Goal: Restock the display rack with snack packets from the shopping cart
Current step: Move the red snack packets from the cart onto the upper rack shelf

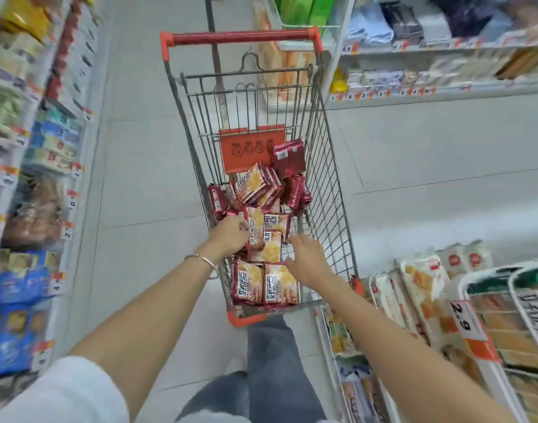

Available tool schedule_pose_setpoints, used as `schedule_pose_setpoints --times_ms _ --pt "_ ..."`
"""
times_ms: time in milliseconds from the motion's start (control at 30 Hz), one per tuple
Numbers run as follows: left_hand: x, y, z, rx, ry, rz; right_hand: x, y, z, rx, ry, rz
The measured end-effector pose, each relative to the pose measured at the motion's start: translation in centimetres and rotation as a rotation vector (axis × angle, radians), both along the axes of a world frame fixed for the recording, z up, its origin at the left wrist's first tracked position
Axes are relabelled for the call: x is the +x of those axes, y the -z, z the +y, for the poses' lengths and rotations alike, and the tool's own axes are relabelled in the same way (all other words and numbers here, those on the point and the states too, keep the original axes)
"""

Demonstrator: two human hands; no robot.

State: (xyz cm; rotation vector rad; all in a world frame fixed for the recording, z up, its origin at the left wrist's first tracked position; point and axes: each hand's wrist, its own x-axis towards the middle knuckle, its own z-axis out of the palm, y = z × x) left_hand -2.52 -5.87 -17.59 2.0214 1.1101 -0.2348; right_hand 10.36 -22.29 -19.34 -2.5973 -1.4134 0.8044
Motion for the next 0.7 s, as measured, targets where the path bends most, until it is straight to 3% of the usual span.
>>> schedule_pose_setpoints --times_ms 200,400,600,700 --pt "3.3 5.5 1.2 -0.077 -0.131 0.048 3.9 7.5 2.1 -0.239 0.228 0.407" --pt "5.0 9.7 1.2 -0.223 -0.347 0.068 5.0 14.5 3.6 -0.424 0.247 0.451" --pt "4.4 12.3 0.9 -0.274 -0.530 0.095 3.5 20.7 5.0 -0.697 -0.251 0.248" --pt "3.6 11.8 0.6 -0.345 -0.605 0.085 3.1 20.8 5.3 -0.682 -0.535 -0.006"
